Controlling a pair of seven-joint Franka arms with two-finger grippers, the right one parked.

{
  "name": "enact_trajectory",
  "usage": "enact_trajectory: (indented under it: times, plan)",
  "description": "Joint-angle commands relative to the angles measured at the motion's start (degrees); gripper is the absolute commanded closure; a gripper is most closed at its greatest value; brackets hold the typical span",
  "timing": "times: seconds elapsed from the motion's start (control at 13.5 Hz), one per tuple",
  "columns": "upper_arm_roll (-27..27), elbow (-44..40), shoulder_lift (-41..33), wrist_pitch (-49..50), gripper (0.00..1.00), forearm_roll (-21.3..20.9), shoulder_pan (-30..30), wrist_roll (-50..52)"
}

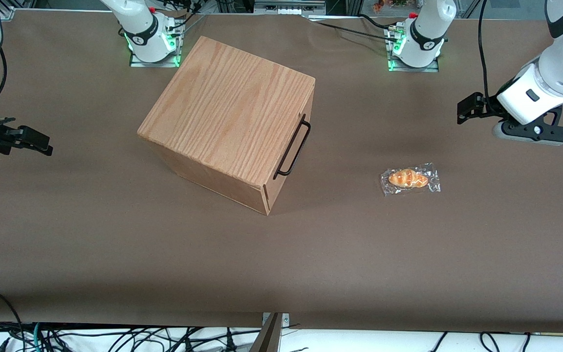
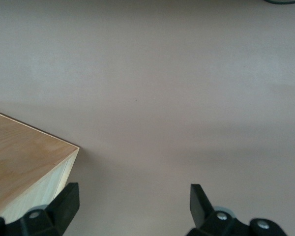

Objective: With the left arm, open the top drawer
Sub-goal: 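Move the left gripper down toward the black drawer handle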

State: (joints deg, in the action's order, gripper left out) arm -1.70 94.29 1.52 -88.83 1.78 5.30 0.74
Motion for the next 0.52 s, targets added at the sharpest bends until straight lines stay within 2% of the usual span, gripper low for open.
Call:
enact_trajectory:
  times: [0.0, 0.07, 0.22, 0.45]
  plan:
    - [-1.5, -1.9, 1.4, 0.8, 0.0, 2.2, 1.2, -0.3]
    - [-2.4, -2.5, 2.4, 0.8, 0.0, 2.8, 1.6, -0.3]
    - [-4.0, -5.0, 4.9, 0.8, 0.0, 7.1, 2.6, 0.2]
    - [-5.5, -11.8, 13.3, 0.2, 0.0, 10.2, 6.6, 0.3]
